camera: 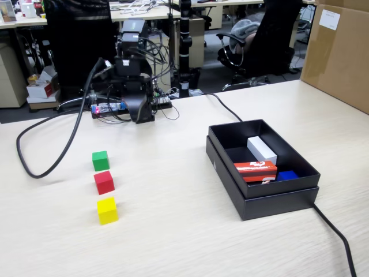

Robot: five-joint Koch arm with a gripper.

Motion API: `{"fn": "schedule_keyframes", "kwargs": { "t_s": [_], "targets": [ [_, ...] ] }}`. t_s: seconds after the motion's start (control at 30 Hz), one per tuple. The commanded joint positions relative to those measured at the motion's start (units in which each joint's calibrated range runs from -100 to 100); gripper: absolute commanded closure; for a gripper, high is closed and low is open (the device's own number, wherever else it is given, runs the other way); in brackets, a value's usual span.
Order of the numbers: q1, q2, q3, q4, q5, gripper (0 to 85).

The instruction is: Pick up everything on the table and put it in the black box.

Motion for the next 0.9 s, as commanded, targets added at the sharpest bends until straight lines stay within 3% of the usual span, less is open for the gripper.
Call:
{"fn": "schedule_keyframes", "kwargs": {
  "t_s": [0.0, 0.2, 0.33, 0.57, 0.87],
  "targets": [
    [-4.0, 4.9, 7.4, -4.8, -3.3, 37.6],
    [-10.4, 24.1, 17.0, -5.2, -6.8, 37.8],
    [-12.2, 35.8, 22.9, -5.0, -7.5, 37.8],
    [-12.8, 54.1, 31.3, -2.1, -11.1, 37.5],
    [-11.6, 67.3, 37.8, 2.9, -11.8, 37.5]
  ]
}}
